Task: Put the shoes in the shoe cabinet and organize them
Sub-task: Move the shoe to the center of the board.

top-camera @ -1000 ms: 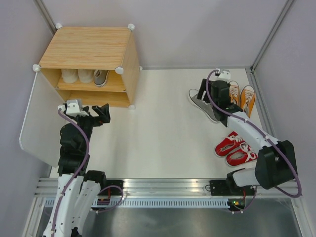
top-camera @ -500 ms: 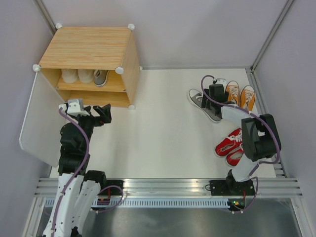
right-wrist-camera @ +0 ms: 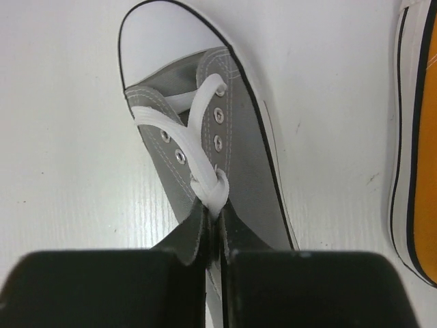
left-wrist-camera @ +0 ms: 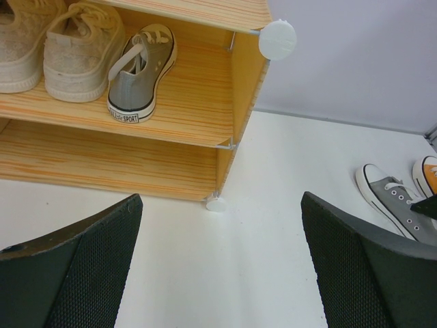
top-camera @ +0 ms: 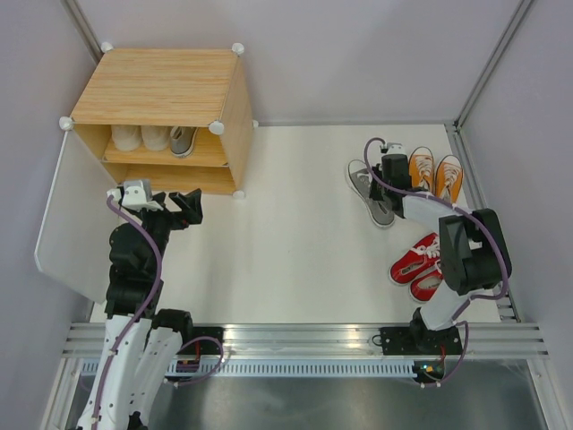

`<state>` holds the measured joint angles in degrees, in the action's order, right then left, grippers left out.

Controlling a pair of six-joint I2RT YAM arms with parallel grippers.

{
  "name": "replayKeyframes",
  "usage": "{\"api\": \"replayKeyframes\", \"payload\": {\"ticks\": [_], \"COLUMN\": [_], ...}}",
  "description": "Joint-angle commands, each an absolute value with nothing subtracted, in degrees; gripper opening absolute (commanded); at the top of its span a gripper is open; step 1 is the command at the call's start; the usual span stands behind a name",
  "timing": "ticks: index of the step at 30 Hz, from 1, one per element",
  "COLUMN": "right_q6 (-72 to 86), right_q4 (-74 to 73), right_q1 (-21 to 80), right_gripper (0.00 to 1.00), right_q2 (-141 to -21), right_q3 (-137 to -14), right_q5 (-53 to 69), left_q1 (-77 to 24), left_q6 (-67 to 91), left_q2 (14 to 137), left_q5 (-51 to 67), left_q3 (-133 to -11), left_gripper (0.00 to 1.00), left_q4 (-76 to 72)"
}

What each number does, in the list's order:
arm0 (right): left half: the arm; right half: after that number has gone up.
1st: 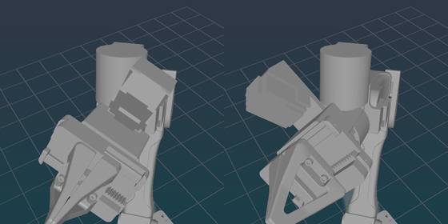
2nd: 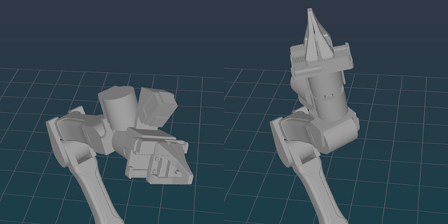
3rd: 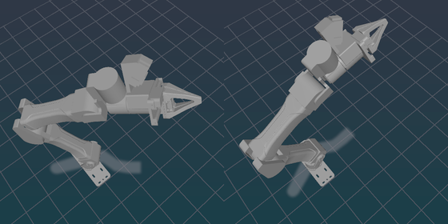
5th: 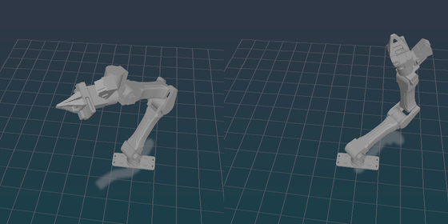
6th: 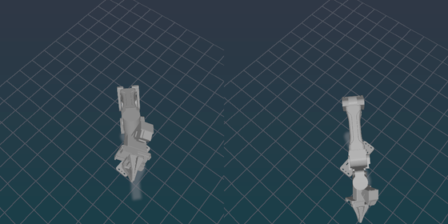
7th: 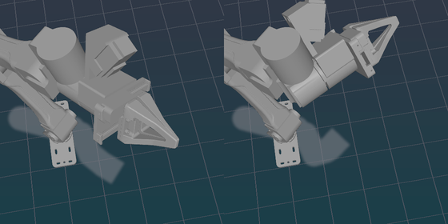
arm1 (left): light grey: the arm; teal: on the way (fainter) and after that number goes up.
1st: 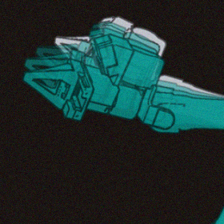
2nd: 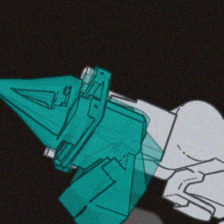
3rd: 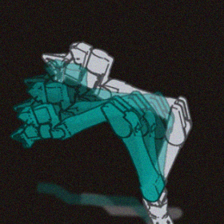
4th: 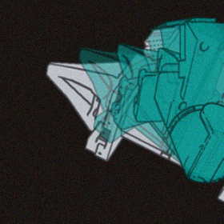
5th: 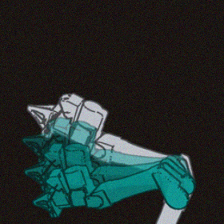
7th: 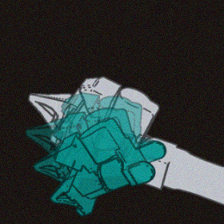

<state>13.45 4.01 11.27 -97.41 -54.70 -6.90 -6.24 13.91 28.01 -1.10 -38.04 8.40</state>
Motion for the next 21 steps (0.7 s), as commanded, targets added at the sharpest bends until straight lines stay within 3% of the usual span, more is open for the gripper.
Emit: {"api": "replayKeyframes", "payload": {"ticks": [1,7,12,21], "right_q6": [17.64,24.60,41.70,69.83], "right_q4": [2.73,-7.19,-11.52,-14.07], "right_q1": [11.95,23.71,37.34,53.26], "right_gripper": [0.01,0.01,0.01,0.01], "right_q2": [-93.96,-90.79,-90.79,-100.97], "right_q3": [-54.75,-59.49,-62.23,-71.09], "right_q5": [-3.69,-10.62,-20.73,-37.35], "left_q1": [-6.50,-6.68,-6.68,-7.21], "left_q6": [15.21,15.99,18.63,18.81], "left_q2": [27.60,27.68,28.83,29.71], "left_q5": [-0.26,1.58,0.18,-1.85], "left_q3": [-37.79,-38.06,-38.50,-38.14], "left_gripper": [1.00,0.99,1.00,1.00], "left_q4": [6.07,6.33,7.29,7.12]}}
